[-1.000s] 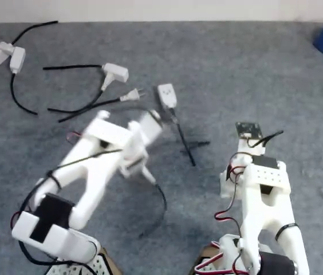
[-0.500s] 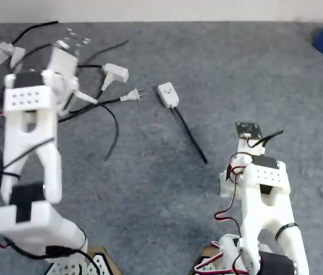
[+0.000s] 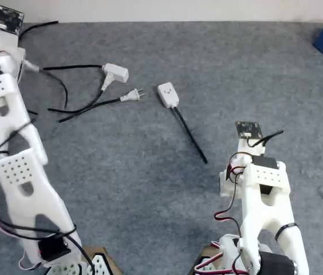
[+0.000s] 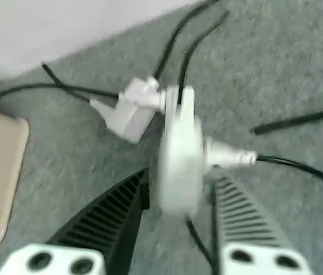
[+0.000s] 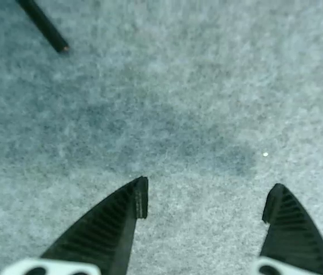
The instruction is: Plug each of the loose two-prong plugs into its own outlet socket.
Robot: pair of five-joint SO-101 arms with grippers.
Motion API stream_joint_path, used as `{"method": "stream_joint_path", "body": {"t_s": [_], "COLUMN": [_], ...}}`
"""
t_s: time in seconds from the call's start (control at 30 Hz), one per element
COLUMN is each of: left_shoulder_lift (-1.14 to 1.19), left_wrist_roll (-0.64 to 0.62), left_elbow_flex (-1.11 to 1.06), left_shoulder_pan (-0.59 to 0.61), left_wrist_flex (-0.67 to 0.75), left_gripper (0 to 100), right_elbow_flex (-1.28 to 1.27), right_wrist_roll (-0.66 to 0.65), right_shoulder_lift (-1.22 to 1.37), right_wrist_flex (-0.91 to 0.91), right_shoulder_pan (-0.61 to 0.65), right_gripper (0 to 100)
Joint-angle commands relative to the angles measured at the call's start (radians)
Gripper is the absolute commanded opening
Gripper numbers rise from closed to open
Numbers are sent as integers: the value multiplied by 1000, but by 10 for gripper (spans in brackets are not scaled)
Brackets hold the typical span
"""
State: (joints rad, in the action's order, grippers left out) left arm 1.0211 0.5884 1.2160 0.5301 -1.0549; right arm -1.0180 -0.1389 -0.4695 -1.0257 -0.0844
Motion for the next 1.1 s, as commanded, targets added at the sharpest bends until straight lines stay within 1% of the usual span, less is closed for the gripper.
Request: {"method": "stream_joint_path", "body": {"t_s": [0.0, 0.03, 0.1, 0.2, 0.27, 0.33, 0.4, 0.5, 0.63, 0.9, 1.0, 1.07], "left_shoulder_lift": [199, 213, 196, 151, 130, 122, 131, 171, 199, 203, 211, 226], "left_wrist_roll": [2, 2, 2, -49, -69, -71, -72, -124, -121, -115, -178, -178], "left_elbow_flex": [410, 455, 444, 437, 437, 437, 433, 433, 435, 432, 355, 288], "left_shoulder_pan": [-76, -104, -170, -274, -366, -464, -553, -650, -719, -753, -779, -811], "left_wrist_flex": [-107, -173, -276, -414, -512, -575, -595, -591, -568, -385, -265, -201], "left_gripper": [315, 342, 372, 351, 342, 344, 341, 341, 344, 341, 342, 343], "right_elbow_flex": [2, 2, 2, 2, 2, 2, -1, -24, -28, -28, -28, -30], "right_wrist_roll": [-3, -3, -3, -3, -3, -3, -3, -3, -3, -3, -5, -5], "right_shoulder_lift": [-28, -28, -28, -28, -28, -28, -28, -28, -28, -28, -28, -28], "right_wrist_flex": [10, 10, 10, 10, 10, 10, 10, 12, 12, 12, 12, 12], "right_shoulder_pan": [-4, -4, -4, -4, -4, -4, -5, -5, -5, -5, -5, -5], "right_gripper": [310, 310, 310, 310, 310, 310, 310, 310, 310, 310, 310, 310]}}
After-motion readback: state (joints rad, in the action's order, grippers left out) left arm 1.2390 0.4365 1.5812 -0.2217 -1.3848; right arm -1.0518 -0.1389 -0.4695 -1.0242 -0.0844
